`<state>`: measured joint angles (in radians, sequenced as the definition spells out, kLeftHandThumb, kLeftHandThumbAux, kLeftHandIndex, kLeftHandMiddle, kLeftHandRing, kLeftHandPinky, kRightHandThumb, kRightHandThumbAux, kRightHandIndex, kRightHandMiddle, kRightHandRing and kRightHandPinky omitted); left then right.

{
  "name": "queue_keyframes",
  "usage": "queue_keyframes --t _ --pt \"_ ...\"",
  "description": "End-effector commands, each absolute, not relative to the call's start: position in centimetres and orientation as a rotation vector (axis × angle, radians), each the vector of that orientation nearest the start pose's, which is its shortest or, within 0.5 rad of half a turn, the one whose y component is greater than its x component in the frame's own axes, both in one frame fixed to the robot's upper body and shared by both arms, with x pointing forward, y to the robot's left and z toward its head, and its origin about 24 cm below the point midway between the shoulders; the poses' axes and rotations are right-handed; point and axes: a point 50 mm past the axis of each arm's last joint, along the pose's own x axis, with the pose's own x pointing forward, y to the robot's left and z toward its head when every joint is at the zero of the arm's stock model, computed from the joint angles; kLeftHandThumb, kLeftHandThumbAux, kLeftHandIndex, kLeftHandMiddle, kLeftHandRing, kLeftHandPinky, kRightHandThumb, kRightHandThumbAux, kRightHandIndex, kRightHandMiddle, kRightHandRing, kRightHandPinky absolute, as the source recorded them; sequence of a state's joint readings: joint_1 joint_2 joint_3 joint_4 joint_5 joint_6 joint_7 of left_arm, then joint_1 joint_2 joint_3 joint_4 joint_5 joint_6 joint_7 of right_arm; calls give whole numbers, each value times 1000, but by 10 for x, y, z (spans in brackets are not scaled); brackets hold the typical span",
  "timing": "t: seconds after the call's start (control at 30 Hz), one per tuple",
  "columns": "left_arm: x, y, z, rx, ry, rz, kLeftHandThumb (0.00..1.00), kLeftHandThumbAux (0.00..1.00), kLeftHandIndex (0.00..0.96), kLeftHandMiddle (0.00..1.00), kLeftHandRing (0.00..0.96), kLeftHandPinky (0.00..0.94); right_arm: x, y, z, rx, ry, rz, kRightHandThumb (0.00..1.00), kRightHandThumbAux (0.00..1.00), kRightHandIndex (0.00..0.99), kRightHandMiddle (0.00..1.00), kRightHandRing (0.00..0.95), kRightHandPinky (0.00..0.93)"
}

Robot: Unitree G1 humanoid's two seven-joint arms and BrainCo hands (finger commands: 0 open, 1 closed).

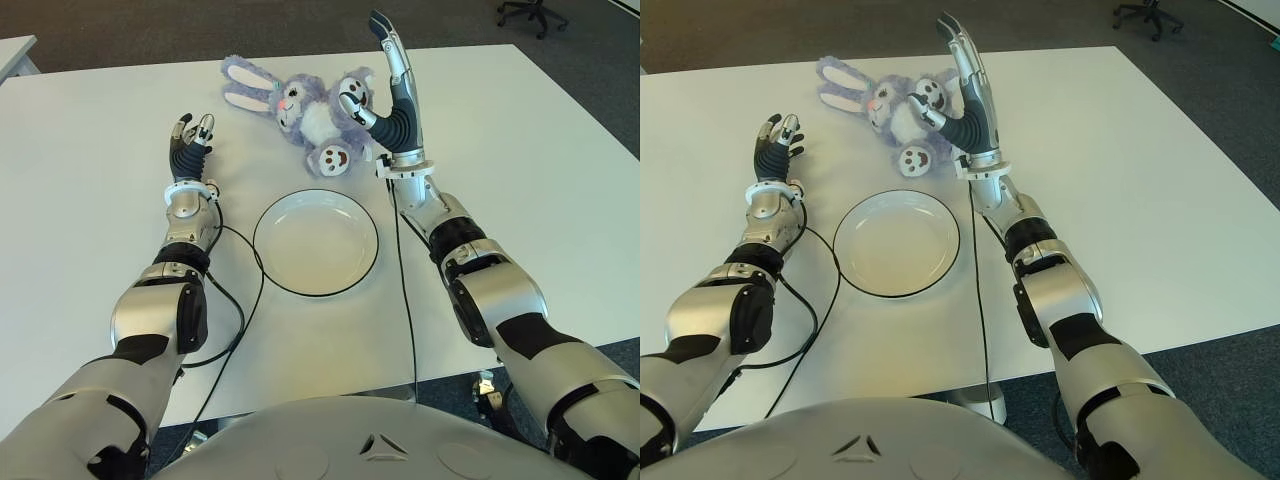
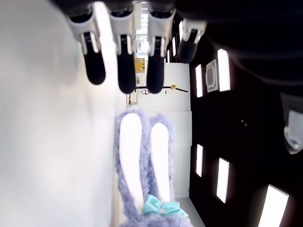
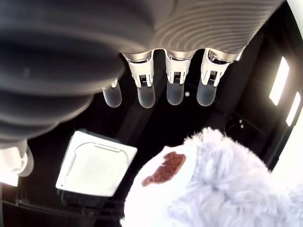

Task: Put the doll into the plate.

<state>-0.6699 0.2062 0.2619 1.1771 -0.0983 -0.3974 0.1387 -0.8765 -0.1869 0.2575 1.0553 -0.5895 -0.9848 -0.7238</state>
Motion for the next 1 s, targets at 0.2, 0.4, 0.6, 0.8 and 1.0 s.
queue_keyframes --t 0.2,0.4,0.6,0.8,1.0 --pt "317 219 -22 -42 293 338 0 407 122 260 267 225 353 -84 147 -520 -964 102 223 371 0 0 5 67" --pt "317 219 -22 -42 292 338 0 400 114 253 258 232 354 -83 146 -543 -973 101 200 370 0 8 5 52" --pt "317 219 -22 -46 291 338 0 401 117 256 263 226 355 -80 146 -555 -962 117 203 371 0 0 0 60" --pt "317 219 -22 -46 288 339 0 398 112 260 260 192 358 -79 145 -569 -936 121 184 364 0 0 0 65" --pt "317 219 -22 -36 290 341 0 398 109 254 250 186 359 -78 144 -582 -929 118 177 366 0 0 3 71"
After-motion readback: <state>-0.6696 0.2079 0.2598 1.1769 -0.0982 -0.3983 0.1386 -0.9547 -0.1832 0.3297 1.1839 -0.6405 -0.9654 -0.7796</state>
